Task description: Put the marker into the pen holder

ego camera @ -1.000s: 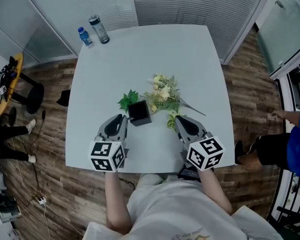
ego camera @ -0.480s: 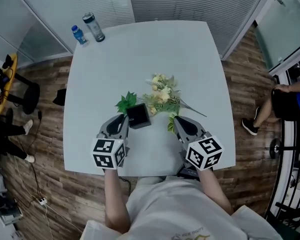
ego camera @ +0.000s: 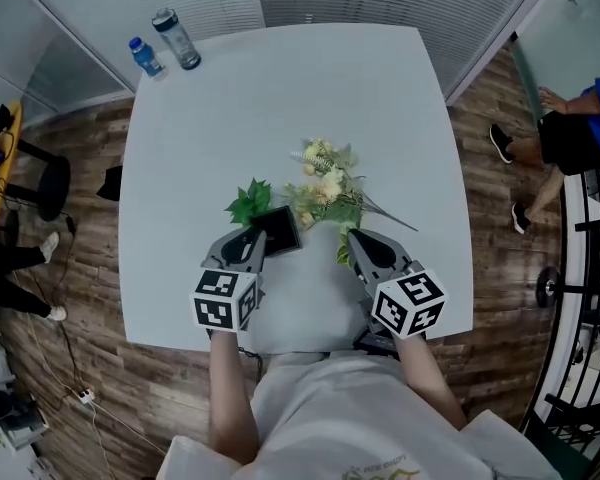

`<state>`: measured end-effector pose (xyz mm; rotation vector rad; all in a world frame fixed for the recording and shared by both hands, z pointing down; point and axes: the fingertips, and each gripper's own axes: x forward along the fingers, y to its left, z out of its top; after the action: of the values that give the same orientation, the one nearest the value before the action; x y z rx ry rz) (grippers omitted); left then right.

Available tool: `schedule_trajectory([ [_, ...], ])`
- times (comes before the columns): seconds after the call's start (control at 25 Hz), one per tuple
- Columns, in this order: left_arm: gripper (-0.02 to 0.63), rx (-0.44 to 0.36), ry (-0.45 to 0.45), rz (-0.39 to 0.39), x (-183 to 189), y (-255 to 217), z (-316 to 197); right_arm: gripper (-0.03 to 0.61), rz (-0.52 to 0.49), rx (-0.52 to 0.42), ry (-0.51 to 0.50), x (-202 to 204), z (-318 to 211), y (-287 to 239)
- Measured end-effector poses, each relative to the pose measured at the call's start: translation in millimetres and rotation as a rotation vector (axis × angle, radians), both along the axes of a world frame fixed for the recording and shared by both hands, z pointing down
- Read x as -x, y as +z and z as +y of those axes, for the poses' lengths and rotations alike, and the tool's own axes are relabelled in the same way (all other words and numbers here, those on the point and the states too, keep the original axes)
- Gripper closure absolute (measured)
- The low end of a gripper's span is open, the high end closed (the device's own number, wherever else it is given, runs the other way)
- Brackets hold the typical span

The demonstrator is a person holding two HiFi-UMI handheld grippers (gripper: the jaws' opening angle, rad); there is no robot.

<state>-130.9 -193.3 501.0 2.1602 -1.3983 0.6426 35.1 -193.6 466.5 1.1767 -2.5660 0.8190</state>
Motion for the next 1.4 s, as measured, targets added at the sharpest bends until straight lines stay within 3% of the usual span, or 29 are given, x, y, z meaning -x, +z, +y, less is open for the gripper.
schedule_trajectory([
  [1.08,0.56,0.222,0.126,-0.024,-27,53,-19,0.561,0.005,0.102,0.049,-10,-19,42],
  [1.24,0.56,0.247,0.151,-0.077,-29,55,-18,0.561,0.002,0.113,0.053,-13,-21,45],
  [1.4,0.559,0.288,0.185,-0.198,-28,64,-15,0.561,0.001,0.118,0.054,-14,-21,47],
])
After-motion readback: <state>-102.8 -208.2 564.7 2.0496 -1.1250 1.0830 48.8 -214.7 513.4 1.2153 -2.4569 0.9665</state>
